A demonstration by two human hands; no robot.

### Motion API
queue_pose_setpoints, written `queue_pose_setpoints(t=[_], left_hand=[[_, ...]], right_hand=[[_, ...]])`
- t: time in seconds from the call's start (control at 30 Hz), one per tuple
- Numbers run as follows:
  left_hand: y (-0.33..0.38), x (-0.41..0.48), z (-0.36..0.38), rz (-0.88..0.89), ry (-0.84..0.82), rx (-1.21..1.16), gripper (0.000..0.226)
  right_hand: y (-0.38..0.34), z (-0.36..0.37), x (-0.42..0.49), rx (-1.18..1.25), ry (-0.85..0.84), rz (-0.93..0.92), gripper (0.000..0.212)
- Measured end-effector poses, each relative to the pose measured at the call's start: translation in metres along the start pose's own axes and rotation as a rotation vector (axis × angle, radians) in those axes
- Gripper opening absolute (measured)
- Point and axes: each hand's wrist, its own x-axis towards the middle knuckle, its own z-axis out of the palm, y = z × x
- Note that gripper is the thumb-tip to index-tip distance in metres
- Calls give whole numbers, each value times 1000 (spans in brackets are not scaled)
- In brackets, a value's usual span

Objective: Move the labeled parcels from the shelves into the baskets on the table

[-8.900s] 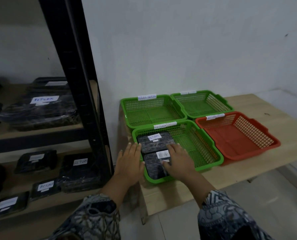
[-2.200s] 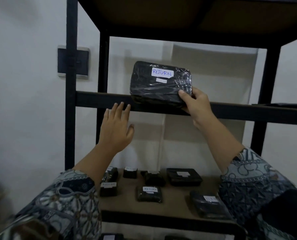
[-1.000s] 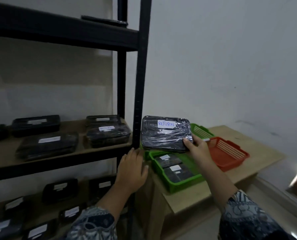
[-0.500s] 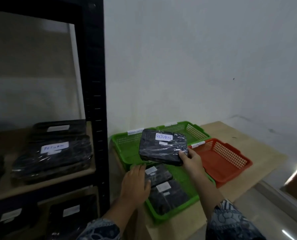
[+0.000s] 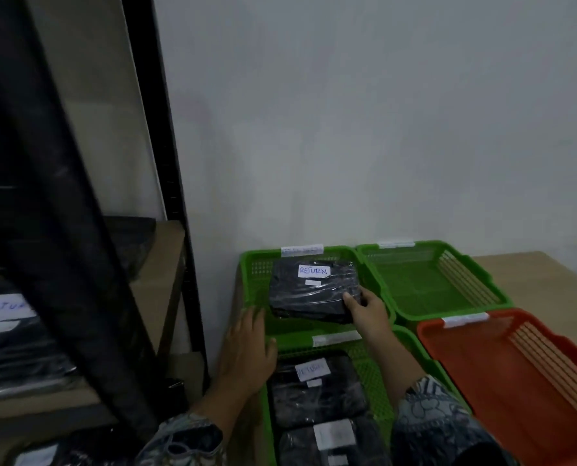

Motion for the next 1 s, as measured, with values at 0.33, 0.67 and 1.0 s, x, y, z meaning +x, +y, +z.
queue_pose_setpoints(t=[0.33,0.67,1.0], left_hand=[[-21,17,36,-200,17,-12,83],[-22,22,38,-200,106,-39,66],[-24,27,46,-201,136,18,60]], right_hand=[[31,39,88,-106,-245,78,34],[50,67,128,-105,-246,168,31],[55,102,156,-233,-113,142,32]])
